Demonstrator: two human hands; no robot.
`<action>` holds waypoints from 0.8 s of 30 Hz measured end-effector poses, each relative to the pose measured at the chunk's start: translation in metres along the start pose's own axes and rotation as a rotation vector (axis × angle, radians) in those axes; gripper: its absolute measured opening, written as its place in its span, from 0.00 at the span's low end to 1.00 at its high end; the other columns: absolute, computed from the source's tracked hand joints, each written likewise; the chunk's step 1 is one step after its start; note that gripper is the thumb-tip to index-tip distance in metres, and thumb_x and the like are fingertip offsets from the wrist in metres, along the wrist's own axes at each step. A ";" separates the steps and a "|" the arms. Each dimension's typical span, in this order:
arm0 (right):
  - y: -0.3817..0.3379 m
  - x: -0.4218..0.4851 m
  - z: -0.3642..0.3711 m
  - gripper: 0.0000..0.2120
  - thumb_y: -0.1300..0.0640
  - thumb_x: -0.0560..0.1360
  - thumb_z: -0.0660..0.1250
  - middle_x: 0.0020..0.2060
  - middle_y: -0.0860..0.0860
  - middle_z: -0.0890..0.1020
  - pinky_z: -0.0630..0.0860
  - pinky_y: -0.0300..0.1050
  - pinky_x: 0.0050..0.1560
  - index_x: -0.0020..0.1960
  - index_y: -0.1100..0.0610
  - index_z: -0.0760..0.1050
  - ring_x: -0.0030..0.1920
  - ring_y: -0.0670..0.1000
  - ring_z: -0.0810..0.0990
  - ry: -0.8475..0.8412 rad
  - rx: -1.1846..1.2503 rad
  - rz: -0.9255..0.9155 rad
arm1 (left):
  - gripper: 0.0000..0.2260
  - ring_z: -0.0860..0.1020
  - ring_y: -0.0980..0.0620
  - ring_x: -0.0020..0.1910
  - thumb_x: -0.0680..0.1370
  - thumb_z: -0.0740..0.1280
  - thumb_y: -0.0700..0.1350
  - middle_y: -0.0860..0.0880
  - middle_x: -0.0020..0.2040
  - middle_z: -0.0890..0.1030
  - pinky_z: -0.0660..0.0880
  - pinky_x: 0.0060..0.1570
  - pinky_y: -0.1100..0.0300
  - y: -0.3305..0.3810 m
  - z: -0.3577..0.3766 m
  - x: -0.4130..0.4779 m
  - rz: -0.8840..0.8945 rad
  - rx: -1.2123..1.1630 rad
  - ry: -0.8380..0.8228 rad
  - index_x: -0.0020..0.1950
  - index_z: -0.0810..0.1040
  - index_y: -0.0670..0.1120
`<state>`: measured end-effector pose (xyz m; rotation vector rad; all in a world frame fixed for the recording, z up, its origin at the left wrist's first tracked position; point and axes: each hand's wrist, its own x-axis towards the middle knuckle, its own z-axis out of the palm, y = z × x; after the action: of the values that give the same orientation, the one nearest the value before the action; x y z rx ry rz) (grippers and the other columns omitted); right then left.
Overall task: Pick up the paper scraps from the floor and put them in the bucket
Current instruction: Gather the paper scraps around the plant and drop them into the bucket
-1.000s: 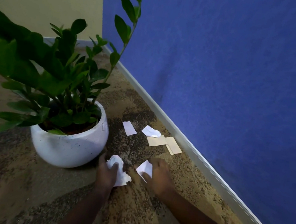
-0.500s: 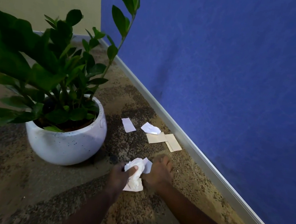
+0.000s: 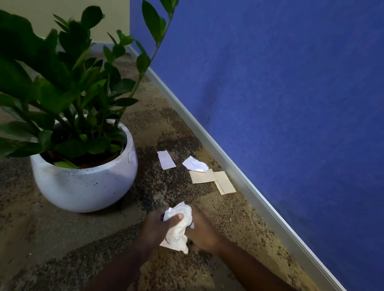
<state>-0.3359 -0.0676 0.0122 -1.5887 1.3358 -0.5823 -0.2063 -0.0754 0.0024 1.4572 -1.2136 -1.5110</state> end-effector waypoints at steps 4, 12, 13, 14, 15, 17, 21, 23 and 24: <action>0.006 0.009 -0.020 0.31 0.68 0.73 0.66 0.60 0.57 0.74 0.74 0.33 0.54 0.72 0.60 0.58 0.55 0.48 0.75 -0.155 -0.120 0.199 | 0.07 0.76 0.49 0.44 0.74 0.69 0.33 0.39 0.46 0.79 0.71 0.40 0.63 -0.002 -0.002 0.010 0.033 0.022 0.105 0.52 0.78 0.34; 0.019 0.058 -0.072 0.32 0.46 0.74 0.65 0.72 0.58 0.63 0.62 0.57 0.72 0.74 0.54 0.58 0.73 0.60 0.60 0.392 -0.724 0.381 | 0.18 0.78 0.39 0.55 0.71 0.70 0.30 0.33 0.59 0.78 0.72 0.54 0.53 -0.023 -0.018 0.039 -0.017 -0.077 0.263 0.60 0.74 0.30; 0.021 0.064 -0.076 0.34 0.43 0.74 0.65 0.74 0.58 0.60 0.60 0.58 0.73 0.75 0.52 0.56 0.73 0.61 0.58 0.386 -0.703 0.435 | 0.17 0.77 0.43 0.52 0.71 0.70 0.30 0.33 0.59 0.79 0.72 0.50 0.54 -0.026 -0.020 0.041 -0.028 -0.086 0.251 0.59 0.74 0.29; 0.022 0.069 -0.080 0.36 0.42 0.73 0.65 0.74 0.58 0.59 0.59 0.59 0.74 0.75 0.51 0.55 0.74 0.62 0.57 0.375 -0.669 0.473 | 0.17 0.76 0.46 0.50 0.71 0.70 0.30 0.33 0.57 0.79 0.72 0.46 0.55 -0.028 -0.021 0.043 -0.032 -0.096 0.233 0.59 0.74 0.29; 0.023 0.075 -0.083 0.37 0.40 0.73 0.65 0.75 0.59 0.57 0.58 0.60 0.74 0.75 0.50 0.54 0.74 0.62 0.57 0.361 -0.631 0.502 | 0.17 0.75 0.47 0.49 0.72 0.70 0.29 0.33 0.56 0.79 0.72 0.42 0.57 -0.030 -0.021 0.044 -0.036 -0.106 0.215 0.59 0.74 0.28; 0.025 0.087 -0.084 0.39 0.38 0.71 0.66 0.75 0.60 0.56 0.55 0.61 0.74 0.75 0.48 0.53 0.75 0.63 0.54 0.323 -0.575 0.532 | 0.17 0.74 0.46 0.48 0.72 0.69 0.29 0.36 0.51 0.79 0.72 0.41 0.59 -0.031 -0.023 0.047 -0.046 -0.133 0.194 0.60 0.73 0.27; 0.029 0.111 -0.079 0.45 0.35 0.67 0.68 0.77 0.58 0.48 0.49 0.66 0.74 0.76 0.43 0.48 0.76 0.65 0.43 0.195 -0.573 0.568 | 0.15 0.76 0.46 0.42 0.72 0.69 0.29 0.40 0.46 0.78 0.73 0.46 0.55 -0.033 -0.023 0.050 -0.067 -0.154 0.184 0.58 0.74 0.29; 0.028 0.115 -0.083 0.44 0.36 0.66 0.71 0.77 0.57 0.54 0.57 0.60 0.73 0.75 0.41 0.52 0.76 0.63 0.50 0.188 -0.548 0.543 | 0.14 0.75 0.48 0.37 0.72 0.69 0.29 0.40 0.44 0.78 0.72 0.41 0.56 -0.032 -0.023 0.048 -0.066 -0.146 0.191 0.57 0.75 0.31; 0.028 0.114 -0.086 0.41 0.38 0.66 0.71 0.76 0.56 0.58 0.60 0.56 0.72 0.73 0.39 0.55 0.75 0.62 0.55 0.173 -0.568 0.495 | 0.13 0.75 0.48 0.37 0.72 0.69 0.29 0.40 0.44 0.78 0.72 0.41 0.56 -0.032 -0.022 0.048 -0.064 -0.150 0.195 0.56 0.75 0.31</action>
<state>-0.3875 -0.2033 0.0017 -1.5650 2.0704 -0.0266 -0.1862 -0.1138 -0.0418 1.5156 -0.9259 -1.4317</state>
